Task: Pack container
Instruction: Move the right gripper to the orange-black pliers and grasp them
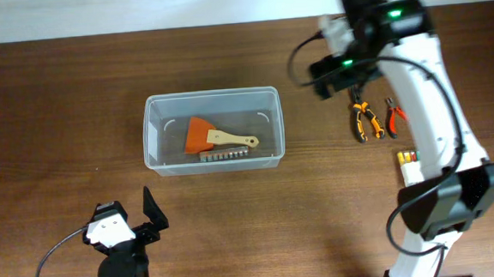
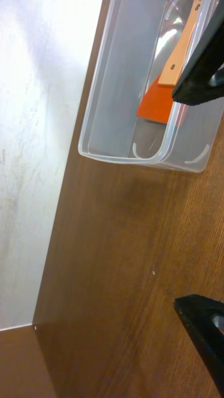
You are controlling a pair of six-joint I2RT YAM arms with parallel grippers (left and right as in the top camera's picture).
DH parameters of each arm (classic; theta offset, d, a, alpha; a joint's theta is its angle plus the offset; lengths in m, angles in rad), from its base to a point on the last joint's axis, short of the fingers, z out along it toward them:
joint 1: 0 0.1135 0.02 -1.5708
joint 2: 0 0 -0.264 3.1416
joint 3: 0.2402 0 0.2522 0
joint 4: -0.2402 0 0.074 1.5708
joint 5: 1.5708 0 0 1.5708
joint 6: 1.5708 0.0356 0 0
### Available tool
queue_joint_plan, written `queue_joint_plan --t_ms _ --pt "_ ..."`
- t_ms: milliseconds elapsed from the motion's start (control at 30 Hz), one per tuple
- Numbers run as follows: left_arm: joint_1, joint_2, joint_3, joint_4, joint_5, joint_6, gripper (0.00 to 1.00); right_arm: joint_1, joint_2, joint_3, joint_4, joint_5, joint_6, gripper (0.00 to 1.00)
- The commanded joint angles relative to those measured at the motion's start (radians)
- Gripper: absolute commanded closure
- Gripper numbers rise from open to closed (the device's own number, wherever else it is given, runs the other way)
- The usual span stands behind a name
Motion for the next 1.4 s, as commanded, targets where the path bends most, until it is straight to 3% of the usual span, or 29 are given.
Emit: queue_joint_plan --t_ms 0,133,200,467,667,933,1367 --pt "-0.003 -0.004 -0.003 -0.002 -0.003 0.009 0.01 -0.101 0.007 -0.002 -0.017 0.019 0.061 0.07" --pt "-0.003 -0.004 -0.003 -0.002 -0.003 0.009 0.01 -0.148 0.011 -0.051 0.002 0.019 0.061 0.46" --pt "-0.003 -0.004 -0.003 -0.002 -0.003 0.009 0.01 -0.158 0.012 -0.106 0.031 0.02 0.061 0.55" --pt "-0.003 -0.004 -0.003 -0.002 -0.003 0.009 0.01 -0.158 0.02 -0.439 0.287 0.061 0.078 0.54" --pt "-0.003 -0.004 -0.003 -0.002 -0.003 0.009 0.01 -0.158 0.02 -0.557 0.416 0.069 0.079 0.54" --pt "-0.003 -0.004 -0.003 -0.002 -0.003 0.009 0.01 -0.159 0.026 -0.626 0.517 0.075 0.114 0.54" --pt "-0.003 -0.004 -0.003 -0.002 -0.003 0.009 0.01 -0.159 0.108 -0.629 0.525 0.107 0.14 0.55"
